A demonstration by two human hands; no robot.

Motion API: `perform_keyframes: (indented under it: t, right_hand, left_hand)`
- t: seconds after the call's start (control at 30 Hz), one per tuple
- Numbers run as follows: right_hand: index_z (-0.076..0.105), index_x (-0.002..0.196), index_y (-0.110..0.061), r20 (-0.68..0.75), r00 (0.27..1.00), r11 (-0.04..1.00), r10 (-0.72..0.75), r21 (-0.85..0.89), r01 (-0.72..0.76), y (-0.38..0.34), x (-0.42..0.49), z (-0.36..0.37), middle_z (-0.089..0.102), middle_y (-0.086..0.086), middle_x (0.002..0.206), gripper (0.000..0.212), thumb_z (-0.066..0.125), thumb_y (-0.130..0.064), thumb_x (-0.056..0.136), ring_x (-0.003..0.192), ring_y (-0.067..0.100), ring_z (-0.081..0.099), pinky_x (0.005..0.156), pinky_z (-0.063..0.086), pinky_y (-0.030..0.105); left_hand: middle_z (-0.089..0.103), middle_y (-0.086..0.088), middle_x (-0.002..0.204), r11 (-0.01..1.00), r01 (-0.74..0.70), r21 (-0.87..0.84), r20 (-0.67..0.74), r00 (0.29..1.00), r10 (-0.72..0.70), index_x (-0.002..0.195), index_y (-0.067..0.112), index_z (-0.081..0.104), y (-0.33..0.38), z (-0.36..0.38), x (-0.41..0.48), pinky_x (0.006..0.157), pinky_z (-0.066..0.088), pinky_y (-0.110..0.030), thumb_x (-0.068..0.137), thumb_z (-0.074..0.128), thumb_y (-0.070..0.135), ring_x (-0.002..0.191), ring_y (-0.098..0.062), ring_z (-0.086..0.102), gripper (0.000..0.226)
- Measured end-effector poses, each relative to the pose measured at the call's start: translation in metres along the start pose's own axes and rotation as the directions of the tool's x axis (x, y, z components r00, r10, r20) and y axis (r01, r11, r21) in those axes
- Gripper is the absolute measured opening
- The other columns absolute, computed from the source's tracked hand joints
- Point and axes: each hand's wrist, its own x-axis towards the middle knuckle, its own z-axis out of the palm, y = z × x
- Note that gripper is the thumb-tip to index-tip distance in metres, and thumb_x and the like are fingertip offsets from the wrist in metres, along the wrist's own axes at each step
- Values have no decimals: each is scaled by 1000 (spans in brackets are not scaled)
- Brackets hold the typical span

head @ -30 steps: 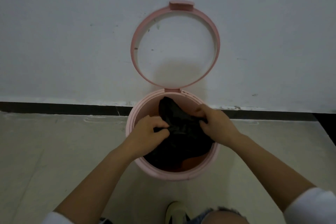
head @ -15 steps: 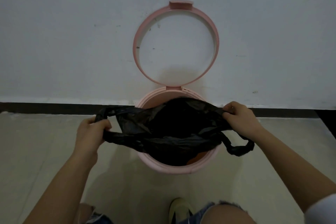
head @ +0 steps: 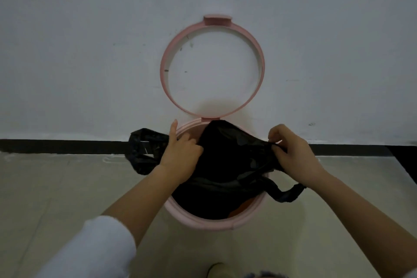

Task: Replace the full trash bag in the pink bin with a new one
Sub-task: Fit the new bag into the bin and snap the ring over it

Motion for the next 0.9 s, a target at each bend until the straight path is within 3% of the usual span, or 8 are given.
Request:
perform_keyframes:
  t: [0.07, 0.13, 0.2, 0.4, 0.53, 0.67, 0.8, 0.9]
  right_hand:
    - [53, 76, -19, -23, 1000, 1000, -10, -5, 10, 8, 2, -9, 54, -7, 68, 35, 40, 12, 84, 56, 8, 48, 55, 36, 18]
    - [60, 78, -17, -16, 1000, 987, 4, -159, -7, 15, 9, -12, 55, 2, 80, 35, 39, 9, 86, 75, 12, 54, 65, 39, 24]
    - [63, 95, -9, 23, 996, 940, 88, -334, -75, 15, 21, -5, 54, 6, 95, 25, 38, -8, 93, 88, 26, 57, 75, 43, 33]
    - [49, 114, -7, -25, 983, 687, 184, -712, -146, -3, 65, 33, 53, 11, 117, 49, 44, -48, 86, 109, 31, 50, 89, 39, 45]
    - [47, 117, -8, 60, 926, 797, 372, -532, -285, 4, 96, 49, 49, 10, 123, 48, 51, -38, 80, 117, 31, 43, 97, 31, 50]
    - [53, 98, -12, 98, 867, 862, 489, -204, -464, 15, 117, 56, 54, 8, 107, 31, 48, -36, 80, 105, 31, 48, 93, 28, 47]
    - [50, 87, -12, 194, 861, 882, 470, -147, -448, 32, 122, 60, 55, 9, 90, 33, 37, -42, 84, 98, 35, 54, 89, 36, 41]
    - [51, 103, -6, 251, 784, 806, 567, 24, -591, 49, 122, 65, 57, 24, 116, 24, 36, -23, 97, 108, 38, 54, 89, 41, 37]
  left_hand:
    - [63, -6, 102, 956, 17, -294, -155, 986, -66, 101, 14, 66, -10, 4, -8, 116, 11, -47, 80, 45, 8, 105, -28, 58, 30]
    - [67, -10, 96, 833, 30, -553, -233, 954, -188, 92, 8, 66, -25, 4, -16, 88, 44, -36, 75, 42, 2, 90, -31, 63, 30]
    - [66, -10, 94, 826, 12, -563, -253, 949, -187, 93, 8, 67, -36, 1, -17, 71, 46, -33, 76, 39, 0, 84, -32, 63, 33]
    - [64, -3, 101, 896, 168, -412, -213, 938, -274, 107, 20, 59, -59, 2, 10, 65, 39, -30, 86, 31, 40, 86, -25, 60, 40]
    - [65, -6, 98, 838, 309, -449, -78, 921, -381, 107, 23, 54, -70, 12, 30, 66, 38, -32, 92, 36, 50, 80, -23, 54, 36]
    - [64, -4, 119, 715, 336, -613, 93, 929, -357, 128, 40, 41, -75, 24, 43, 81, 43, -35, 94, 29, 54, 101, -25, 58, 39]
    - [54, 0, 137, 359, 499, -788, 404, 861, -310, 126, 36, 54, -79, 36, 54, 104, 34, -35, 90, 30, 64, 122, -24, 51, 52]
    - [65, -7, 104, -73, 602, -795, 591, 741, -319, 91, 19, 67, -83, 42, 56, 88, 39, -34, 89, 39, 57, 92, -22, 60, 48]
